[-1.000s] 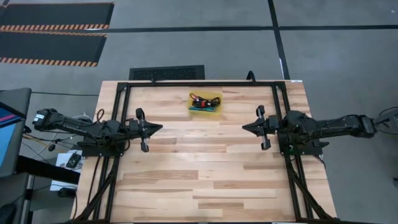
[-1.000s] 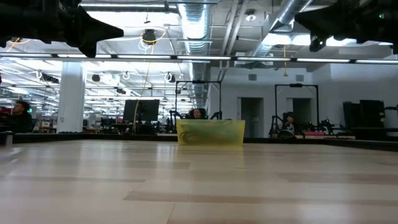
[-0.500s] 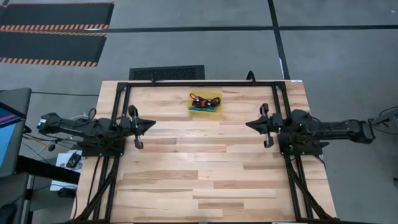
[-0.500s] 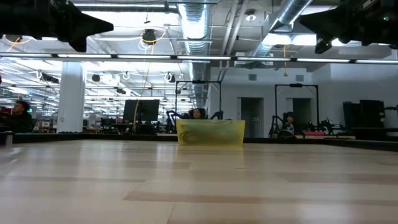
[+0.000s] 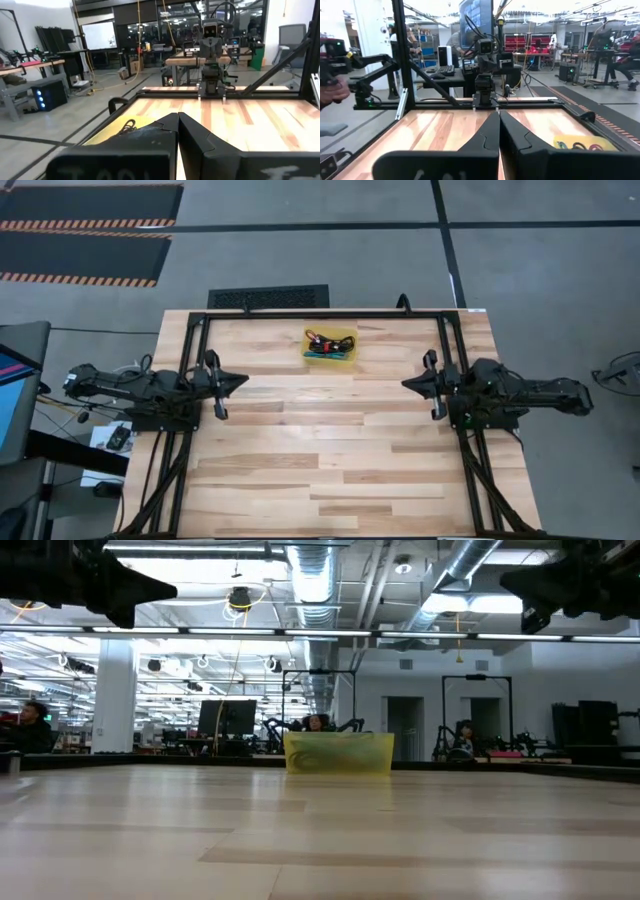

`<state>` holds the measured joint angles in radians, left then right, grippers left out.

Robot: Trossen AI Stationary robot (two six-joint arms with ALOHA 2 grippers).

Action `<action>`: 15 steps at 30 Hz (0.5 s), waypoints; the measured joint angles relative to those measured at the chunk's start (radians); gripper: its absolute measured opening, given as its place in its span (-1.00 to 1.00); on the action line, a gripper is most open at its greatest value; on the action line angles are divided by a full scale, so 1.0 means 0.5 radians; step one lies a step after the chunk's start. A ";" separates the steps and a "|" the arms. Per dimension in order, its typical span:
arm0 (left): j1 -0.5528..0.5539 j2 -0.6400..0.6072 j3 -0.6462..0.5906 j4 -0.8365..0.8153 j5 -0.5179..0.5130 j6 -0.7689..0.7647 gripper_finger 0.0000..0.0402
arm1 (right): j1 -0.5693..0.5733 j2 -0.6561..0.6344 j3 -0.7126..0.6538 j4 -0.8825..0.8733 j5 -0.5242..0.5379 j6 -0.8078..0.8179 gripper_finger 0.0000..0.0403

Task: Pick and place USB-C Cables
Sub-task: Return to Home Position

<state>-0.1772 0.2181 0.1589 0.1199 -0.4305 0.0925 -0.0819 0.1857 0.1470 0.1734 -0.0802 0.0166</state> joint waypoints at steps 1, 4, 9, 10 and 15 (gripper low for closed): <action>0.000 -0.006 0.000 -0.019 0.000 -0.001 -1.00 | 0.008 -0.028 -0.022 -0.002 0.000 0.009 -0.92; 0.000 -0.008 0.000 -0.047 0.000 0.001 -1.00 | 0.020 -0.133 -0.110 -0.004 0.003 0.036 -0.93; 0.001 -0.007 0.000 -0.065 0.041 0.011 -1.00 | 0.015 -0.295 -0.185 -0.048 0.004 0.080 -0.93; 0.001 -0.007 0.000 -0.073 0.063 0.011 -1.00 | 0.015 -0.324 -0.188 -0.071 0.004 0.080 -0.92; 0.001 -0.007 0.000 -0.096 0.157 -0.003 -1.00 | 0.015 -0.368 -0.211 -0.150 0.004 0.079 -0.92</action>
<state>-0.1768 0.2146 0.1589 0.0719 -0.3521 0.0908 -0.0746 0.0017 0.0414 0.0982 -0.0780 0.0563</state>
